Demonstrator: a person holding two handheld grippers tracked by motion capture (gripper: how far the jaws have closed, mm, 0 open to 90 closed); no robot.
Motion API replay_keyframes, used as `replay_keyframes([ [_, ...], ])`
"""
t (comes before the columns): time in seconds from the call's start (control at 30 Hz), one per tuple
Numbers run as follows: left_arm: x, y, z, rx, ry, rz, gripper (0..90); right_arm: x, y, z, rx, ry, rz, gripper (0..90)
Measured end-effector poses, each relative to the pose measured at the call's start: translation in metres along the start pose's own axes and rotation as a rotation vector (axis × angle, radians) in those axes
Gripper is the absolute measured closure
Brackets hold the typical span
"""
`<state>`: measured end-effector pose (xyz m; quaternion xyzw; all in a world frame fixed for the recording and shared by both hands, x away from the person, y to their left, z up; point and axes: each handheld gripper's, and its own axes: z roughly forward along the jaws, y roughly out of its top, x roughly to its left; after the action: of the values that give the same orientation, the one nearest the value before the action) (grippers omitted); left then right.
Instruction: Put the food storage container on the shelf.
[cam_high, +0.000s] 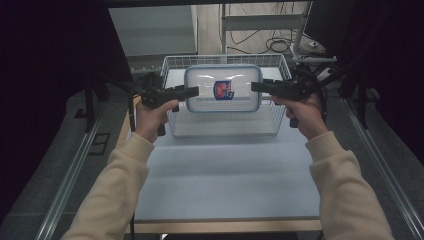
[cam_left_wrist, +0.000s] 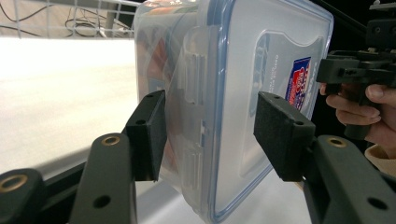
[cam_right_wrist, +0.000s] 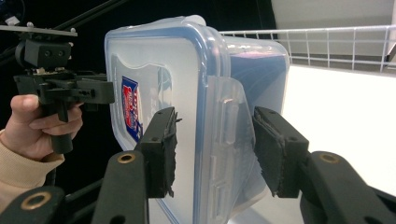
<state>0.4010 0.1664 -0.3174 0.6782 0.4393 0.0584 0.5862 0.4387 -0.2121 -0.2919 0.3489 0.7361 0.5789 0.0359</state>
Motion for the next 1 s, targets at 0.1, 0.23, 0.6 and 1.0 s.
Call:
replay_keyframes([
  [0.1, 0.009, 0.008, 0.005, 0.001, 0.002, -0.014, 45.3, -0.008, 0.009, 0.008, 0.007, 0.003, 0.017, 51.3],
  [0.23, 0.026, 0.020, 0.016, 0.009, 0.003, -0.037, 45.3, -0.023, 0.019, 0.021, 0.022, 0.000, 0.050, 51.2],
  [0.6, 0.054, 0.037, 0.035, 0.044, 0.002, -0.102, 45.2, -0.051, 0.033, 0.048, 0.047, -0.019, 0.139, 49.9],
  [1.0, 0.073, 0.048, 0.058, 0.029, 0.001, -0.237, 39.9, -0.067, 0.036, 0.060, 0.013, -0.067, 0.271, 46.9],
])
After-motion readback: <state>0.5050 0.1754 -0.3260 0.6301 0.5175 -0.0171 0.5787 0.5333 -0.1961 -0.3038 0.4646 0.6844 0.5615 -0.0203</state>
